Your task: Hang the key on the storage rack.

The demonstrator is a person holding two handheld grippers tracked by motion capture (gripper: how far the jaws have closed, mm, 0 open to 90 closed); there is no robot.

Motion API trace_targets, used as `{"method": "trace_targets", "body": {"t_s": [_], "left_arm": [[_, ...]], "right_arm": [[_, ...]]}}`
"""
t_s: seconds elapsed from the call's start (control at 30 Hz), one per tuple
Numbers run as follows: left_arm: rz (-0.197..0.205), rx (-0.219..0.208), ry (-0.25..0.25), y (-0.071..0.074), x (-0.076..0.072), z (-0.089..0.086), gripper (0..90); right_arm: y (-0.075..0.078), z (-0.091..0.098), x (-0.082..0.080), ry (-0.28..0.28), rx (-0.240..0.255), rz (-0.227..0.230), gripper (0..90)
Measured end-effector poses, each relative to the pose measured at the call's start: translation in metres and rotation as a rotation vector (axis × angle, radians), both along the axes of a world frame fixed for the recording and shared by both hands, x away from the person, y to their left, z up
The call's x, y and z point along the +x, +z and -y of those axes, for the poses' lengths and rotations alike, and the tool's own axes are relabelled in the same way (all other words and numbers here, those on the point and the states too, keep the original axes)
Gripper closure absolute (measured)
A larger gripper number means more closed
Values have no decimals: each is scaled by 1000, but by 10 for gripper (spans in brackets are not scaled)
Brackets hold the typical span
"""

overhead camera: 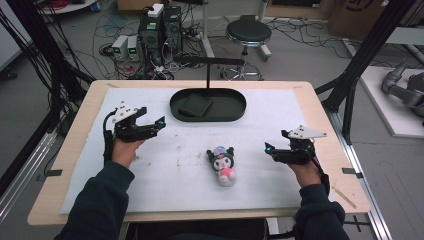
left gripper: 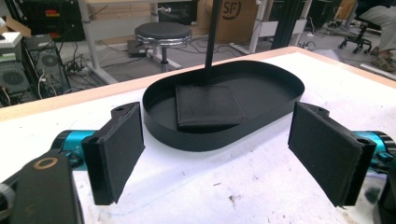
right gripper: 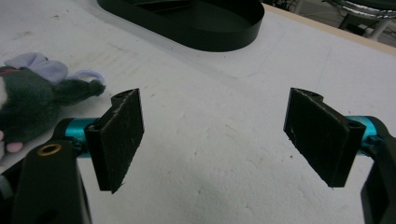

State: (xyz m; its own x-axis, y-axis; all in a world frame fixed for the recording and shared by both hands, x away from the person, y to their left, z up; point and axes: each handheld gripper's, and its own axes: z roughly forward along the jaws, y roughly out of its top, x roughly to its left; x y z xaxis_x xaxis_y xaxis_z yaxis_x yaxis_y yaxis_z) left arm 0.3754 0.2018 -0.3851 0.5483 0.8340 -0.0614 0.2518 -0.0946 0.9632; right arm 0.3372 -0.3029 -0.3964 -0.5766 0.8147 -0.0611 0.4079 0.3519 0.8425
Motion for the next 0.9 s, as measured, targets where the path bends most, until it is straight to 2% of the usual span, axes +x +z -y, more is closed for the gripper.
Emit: {"method": "trace_targets", "body": {"t_s": [0.1, 0.27, 0.33, 0.43, 0.5, 0.6, 0.67, 0.73, 0.9], "left_arm": [[10, 4, 10, -2, -5, -5, 181], [-17, -37, 26, -5, -13, -18, 178], [-17, -39, 32, -8, -16, -22, 178], [-11, -38, 39, -15, -21, -29, 179], [-14, -44, 46, -20, -24, -33, 185], [-10, -45, 58, -21, -27, -38, 196], [-5, -49, 63, -21, -29, -41, 214], [-2, -45, 61, -21, -30, -43, 234], [0, -43, 66, -23, -32, -45, 278]], "right_arm": [[1, -2, 0, 3, 11, 0, 203], [3, -10, -2, 16, 35, -1, 203], [5, -16, -4, 30, 49, -6, 203], [8, -27, -5, 64, 43, 9, 203], [10, -37, -7, 90, 40, 4, 203], [13, -51, -9, 162, 82, -4, 203], [15, -64, -12, 189, 92, -8, 203], [15, -76, -13, 220, 86, -15, 203], [5, -111, -14, 283, 17, -52, 203]]}}
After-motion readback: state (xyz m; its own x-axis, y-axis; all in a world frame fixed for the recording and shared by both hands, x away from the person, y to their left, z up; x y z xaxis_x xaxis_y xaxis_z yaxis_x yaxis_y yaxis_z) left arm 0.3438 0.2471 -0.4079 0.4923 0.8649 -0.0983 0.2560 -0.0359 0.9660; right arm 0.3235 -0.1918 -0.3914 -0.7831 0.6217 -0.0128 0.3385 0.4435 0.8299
